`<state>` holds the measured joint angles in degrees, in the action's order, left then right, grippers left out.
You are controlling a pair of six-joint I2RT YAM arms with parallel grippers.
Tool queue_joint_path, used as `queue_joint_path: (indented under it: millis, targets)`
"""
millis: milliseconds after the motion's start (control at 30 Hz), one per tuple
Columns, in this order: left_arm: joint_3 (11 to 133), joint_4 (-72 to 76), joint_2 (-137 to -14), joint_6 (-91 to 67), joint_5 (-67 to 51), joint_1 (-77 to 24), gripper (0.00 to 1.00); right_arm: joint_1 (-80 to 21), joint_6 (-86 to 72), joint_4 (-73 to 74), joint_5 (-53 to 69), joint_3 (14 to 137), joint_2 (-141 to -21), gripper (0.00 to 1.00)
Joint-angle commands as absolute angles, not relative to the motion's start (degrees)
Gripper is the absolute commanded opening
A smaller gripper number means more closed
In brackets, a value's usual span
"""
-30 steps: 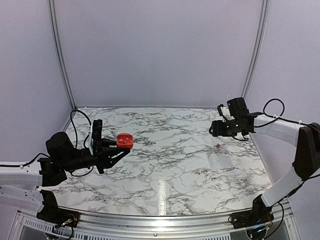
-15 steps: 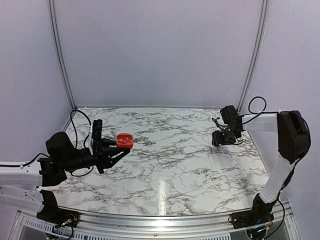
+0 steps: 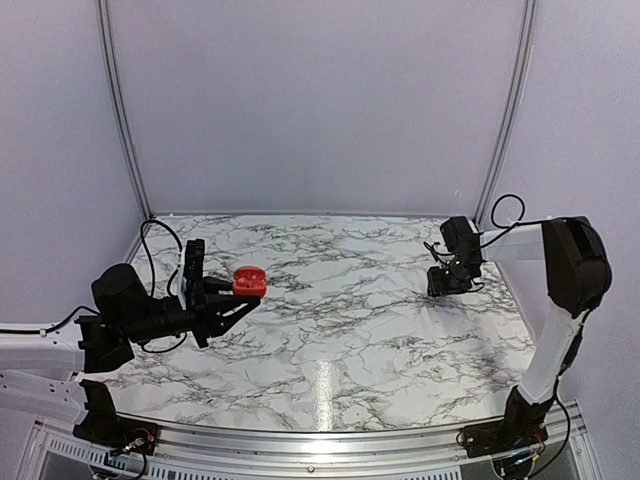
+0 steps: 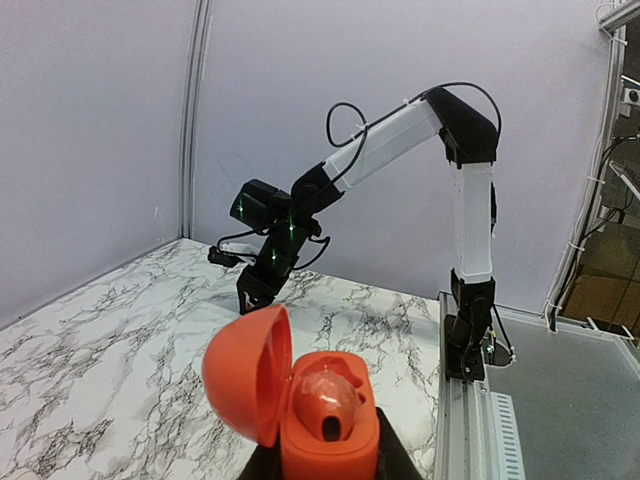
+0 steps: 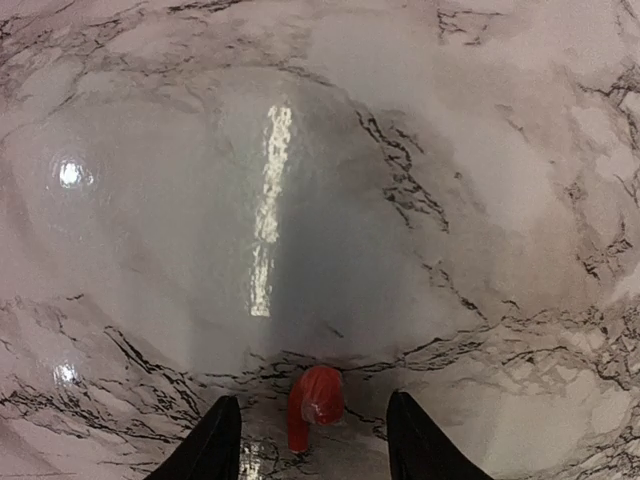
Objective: Insert the wireless bluetooth earbuds into the charging case
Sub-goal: Move the right earbud to the center of the board.
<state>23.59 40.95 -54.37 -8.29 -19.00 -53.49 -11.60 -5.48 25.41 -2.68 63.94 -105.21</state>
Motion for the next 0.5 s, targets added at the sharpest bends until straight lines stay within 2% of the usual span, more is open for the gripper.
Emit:
queue_joint_path:
  millis: [0,300,467]
  targets:
    - [23.6,42.8,-54.0,-7.3,-19.2,-53.2,0.00,-10.9,-4.4,25.2,-1.2,65.8,-106.6,0.45]
    - [23.3,42.7,-53.6,-7.4,-19.1,-53.2,0.00,-11.5,-1.9,26.7,4.2,67.4,-108.8,0.23]
    - [23.2,42.7,-53.7,-7.4,-19.4,-53.2,0.00,-15.9,-1.1,28.1,6.5,67.6,-108.9,0.20]
